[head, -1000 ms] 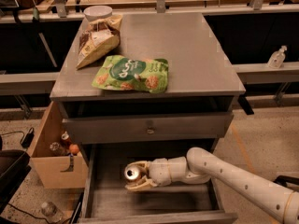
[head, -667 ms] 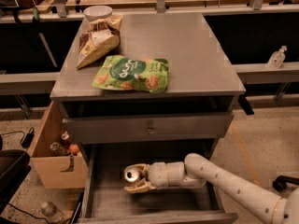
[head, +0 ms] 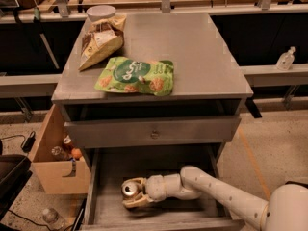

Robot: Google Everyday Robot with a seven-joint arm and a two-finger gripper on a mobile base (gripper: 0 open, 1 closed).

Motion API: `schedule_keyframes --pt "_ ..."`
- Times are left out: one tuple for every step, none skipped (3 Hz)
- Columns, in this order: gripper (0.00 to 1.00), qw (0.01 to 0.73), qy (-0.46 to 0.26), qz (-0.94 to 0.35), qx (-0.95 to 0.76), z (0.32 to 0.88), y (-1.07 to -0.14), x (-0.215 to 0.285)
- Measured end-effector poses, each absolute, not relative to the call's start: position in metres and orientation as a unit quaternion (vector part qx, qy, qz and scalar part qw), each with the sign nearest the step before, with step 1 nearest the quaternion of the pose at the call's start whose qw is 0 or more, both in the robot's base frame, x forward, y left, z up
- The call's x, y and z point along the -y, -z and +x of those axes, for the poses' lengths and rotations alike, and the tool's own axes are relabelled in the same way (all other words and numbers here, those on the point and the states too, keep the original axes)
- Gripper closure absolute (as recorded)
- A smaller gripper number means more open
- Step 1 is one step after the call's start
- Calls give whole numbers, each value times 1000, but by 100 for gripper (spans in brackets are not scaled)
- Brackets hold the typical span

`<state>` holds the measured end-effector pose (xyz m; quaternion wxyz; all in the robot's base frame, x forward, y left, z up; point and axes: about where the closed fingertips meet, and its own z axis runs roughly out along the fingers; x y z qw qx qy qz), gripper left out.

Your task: Place orange can into middle drawer

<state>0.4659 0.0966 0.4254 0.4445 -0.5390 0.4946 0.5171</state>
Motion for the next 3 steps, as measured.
schedule_keyframes --pt "82 444 -519 -539 -493 465 -426 -99" --pt "59 443 -520 -539 -492 464 -426 -100" --pt "35 443 -522 -540 -491 463 -426 -102"
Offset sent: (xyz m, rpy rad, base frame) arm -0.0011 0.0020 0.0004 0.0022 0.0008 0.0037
